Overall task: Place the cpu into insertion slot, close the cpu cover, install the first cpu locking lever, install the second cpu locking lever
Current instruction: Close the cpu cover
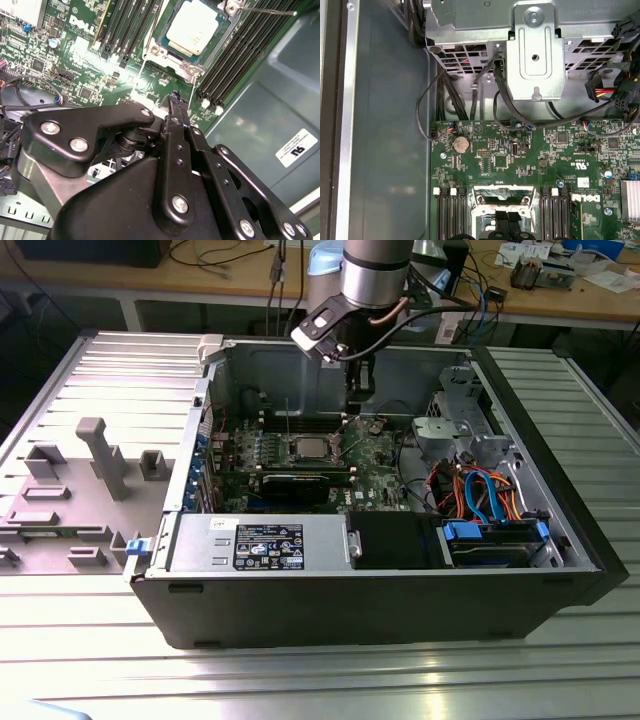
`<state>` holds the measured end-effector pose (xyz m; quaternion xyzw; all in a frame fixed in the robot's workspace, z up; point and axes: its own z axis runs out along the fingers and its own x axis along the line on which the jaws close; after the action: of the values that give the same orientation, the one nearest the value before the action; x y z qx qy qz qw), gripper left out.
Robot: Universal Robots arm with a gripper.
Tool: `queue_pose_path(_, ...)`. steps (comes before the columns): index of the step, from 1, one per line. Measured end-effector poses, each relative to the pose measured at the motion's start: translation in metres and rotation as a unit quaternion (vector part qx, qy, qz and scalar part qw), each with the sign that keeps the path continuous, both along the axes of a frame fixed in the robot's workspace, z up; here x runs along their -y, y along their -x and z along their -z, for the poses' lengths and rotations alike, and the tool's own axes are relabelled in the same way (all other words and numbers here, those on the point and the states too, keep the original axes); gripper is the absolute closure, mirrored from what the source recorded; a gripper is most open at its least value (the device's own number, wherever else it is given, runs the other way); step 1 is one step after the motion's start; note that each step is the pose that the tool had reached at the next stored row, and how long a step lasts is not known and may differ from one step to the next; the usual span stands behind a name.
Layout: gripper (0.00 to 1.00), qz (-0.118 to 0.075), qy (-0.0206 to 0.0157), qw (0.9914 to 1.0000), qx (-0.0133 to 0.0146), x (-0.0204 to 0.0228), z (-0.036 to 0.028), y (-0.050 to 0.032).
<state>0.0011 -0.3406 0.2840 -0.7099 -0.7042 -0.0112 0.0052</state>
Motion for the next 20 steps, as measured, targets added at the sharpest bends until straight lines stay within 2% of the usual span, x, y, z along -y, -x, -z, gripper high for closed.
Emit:
queue_pose_path(16,0.89,0.000,0.0000,1.00000,0.0000,0.0000,0.0002,-0.0031)
queue_pose_path(20,0.89,0.000,-0.0002,1.00000,0.0000,-0.0001,0.0013,-0.0092)
